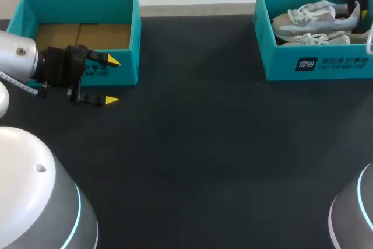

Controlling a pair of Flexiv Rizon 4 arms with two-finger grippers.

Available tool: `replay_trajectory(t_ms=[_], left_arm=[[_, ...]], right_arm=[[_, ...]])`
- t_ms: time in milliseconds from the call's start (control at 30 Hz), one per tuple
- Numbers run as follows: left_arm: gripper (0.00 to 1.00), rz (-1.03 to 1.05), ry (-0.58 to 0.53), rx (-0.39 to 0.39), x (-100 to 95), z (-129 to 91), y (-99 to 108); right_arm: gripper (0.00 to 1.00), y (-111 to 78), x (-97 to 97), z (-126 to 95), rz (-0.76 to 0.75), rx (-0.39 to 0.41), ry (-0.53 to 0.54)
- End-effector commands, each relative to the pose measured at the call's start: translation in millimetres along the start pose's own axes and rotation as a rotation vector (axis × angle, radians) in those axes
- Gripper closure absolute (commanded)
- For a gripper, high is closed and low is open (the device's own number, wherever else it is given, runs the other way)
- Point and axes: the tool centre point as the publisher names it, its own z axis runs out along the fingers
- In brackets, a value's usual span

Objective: Take the shoe out of the shoebox, open the shoe tongue, remove and reinsert the insole, then place the shoe into the shoebox

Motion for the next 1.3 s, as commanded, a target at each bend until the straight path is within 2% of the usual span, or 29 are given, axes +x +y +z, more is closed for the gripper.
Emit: replay_trajectory(t_ms=[33, 100, 200, 367, 467, 567, 733, 967, 1267, 1300], left_arm=[[0.0, 0.0, 0.002, -0.003, 0.0, -0.1, -0.2], [0.0, 0.0, 0.002, -0.003, 0.0, -0.1, -0.2], [0.0, 0.0, 0.002, -0.003, 0.0, -0.1, -0.2], [0.0, 0.0, 0.002, -0.003, 0.0, -0.1, -0.2], [0.0, 0.0, 0.002, -0.003, 0.0, -0.1, -0.2], [0.0, 0.0, 0.002, -0.003, 0.0, -0.1, -0.2], [0.0, 0.0, 0.002, -0.003, 0.0, -0.1, -0.2], [0.0, 0.0, 0.002, -0.003, 0.0, -0.1, -0.2], [0.0, 0.0, 0.002, -0.003, 0.0, -0.1, -0.2], [0.0, -0.064, -0.009, -0.042, -7.0, -0.1, -4.8]], right_arm=[[0.26, 4.2, -0.4, 2.8, 0.001, 0.01, 0.001], [0.2, 3.8, -2.1, 2.1, 0.004, 0.01, 0.0], [0.19, 0.8, -4.3, -7.4, 0.01, -0.008, 0.006], [0.1, -8.2, -5.5, -33.2, 0.008, -0.057, 0.027], [0.1, -15.7, -4.3, -52.4, 0.014, -0.083, 0.038], [0.09, -24.8, -0.7, -70.2, 0.016, -0.103, 0.055], [0.0, -39.2, 10.3, -101.7, 0.011, -0.155, 0.081], [0.0, -70.7, 26.0, -143.1, -0.042, -0.243, 0.162], [0.0, -70.7, 26.0, -143.1, -0.042, -0.243, 0.162], [0.0, -70.7, 26.0, -143.1, -0.042, -0.243, 0.162]])
